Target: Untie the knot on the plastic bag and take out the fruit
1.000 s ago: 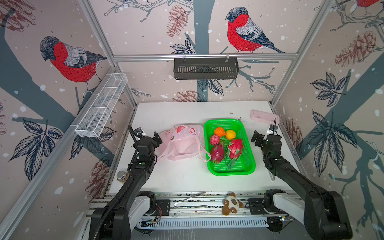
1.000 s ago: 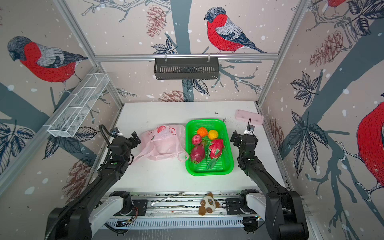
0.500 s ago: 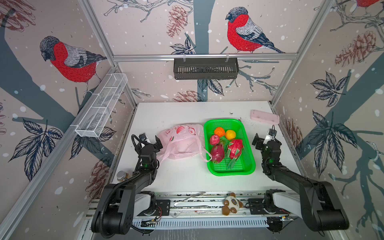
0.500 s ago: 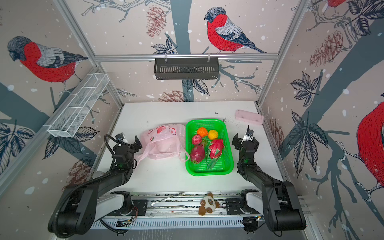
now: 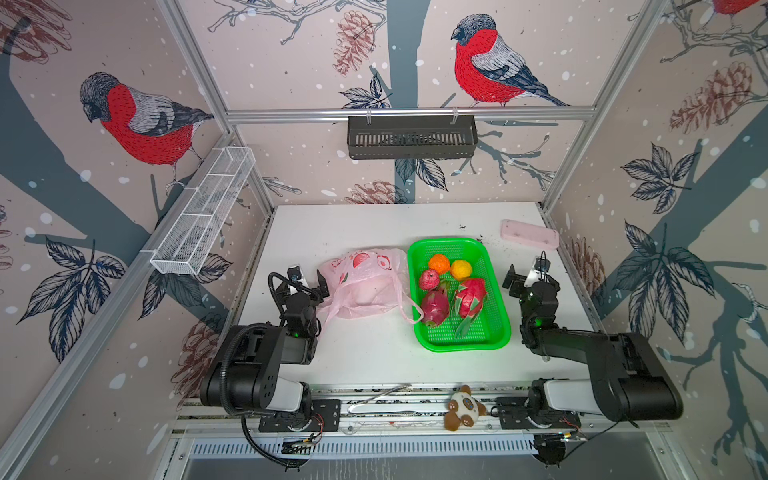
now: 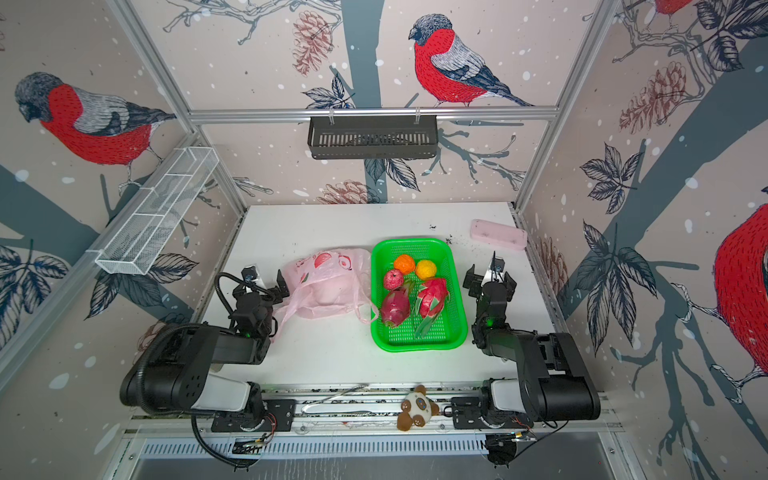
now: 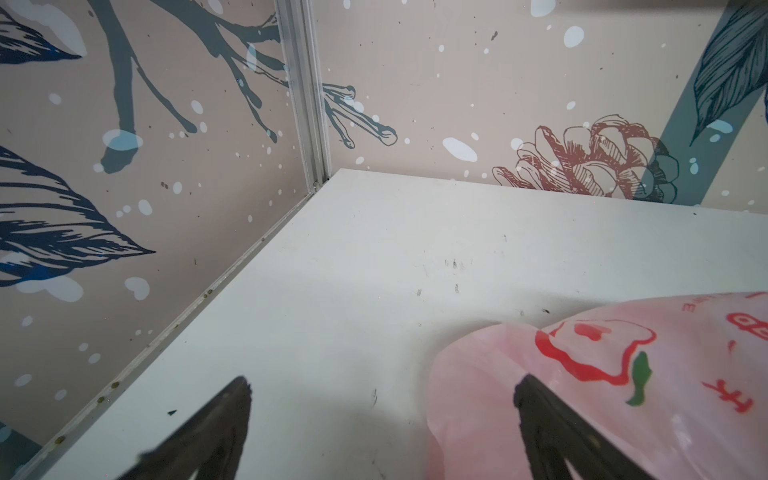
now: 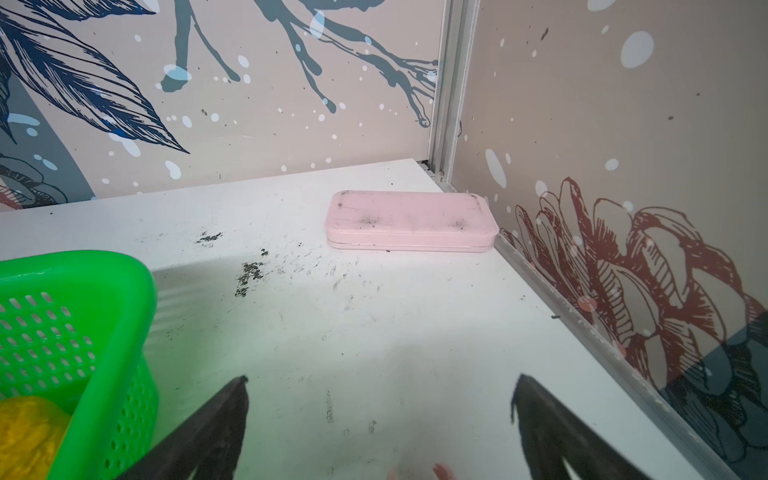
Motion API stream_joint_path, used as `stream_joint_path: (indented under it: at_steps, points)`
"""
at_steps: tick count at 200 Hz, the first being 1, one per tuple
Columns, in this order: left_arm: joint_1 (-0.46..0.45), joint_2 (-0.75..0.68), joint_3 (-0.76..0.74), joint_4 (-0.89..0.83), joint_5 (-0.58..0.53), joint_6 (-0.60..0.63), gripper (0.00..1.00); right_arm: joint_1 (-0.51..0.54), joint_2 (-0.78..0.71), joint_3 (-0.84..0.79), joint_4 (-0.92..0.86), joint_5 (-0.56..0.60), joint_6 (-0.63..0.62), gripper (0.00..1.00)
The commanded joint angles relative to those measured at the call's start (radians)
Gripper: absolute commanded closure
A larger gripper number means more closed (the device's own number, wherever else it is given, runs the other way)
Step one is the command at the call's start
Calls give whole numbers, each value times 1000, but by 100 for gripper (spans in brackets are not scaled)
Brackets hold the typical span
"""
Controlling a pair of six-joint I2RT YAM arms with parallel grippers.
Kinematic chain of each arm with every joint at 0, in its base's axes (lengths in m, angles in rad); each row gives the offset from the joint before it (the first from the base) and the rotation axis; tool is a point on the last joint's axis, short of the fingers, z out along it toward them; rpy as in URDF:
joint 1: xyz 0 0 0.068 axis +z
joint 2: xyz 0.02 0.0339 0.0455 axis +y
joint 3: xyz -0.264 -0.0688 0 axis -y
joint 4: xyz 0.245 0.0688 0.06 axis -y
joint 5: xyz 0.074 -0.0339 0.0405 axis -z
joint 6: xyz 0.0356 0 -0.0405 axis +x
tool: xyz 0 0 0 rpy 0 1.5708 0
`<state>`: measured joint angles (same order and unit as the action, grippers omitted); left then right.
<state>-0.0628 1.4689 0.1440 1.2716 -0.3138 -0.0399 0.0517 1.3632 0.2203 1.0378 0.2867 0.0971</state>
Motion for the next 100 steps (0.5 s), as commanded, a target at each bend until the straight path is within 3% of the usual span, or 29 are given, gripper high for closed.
stream_joint_path:
  at_steps: [1,29,100]
  points:
    - [1,38,-17,200,27,30,1,-3,9,-17,111,-29,-16,1]
    - [1,103,-16,263,42,40,1,-9,24,-38,160,-34,-5,1]
    - [0,95,8,204,34,36,1,-26,128,-26,228,-35,17,1]
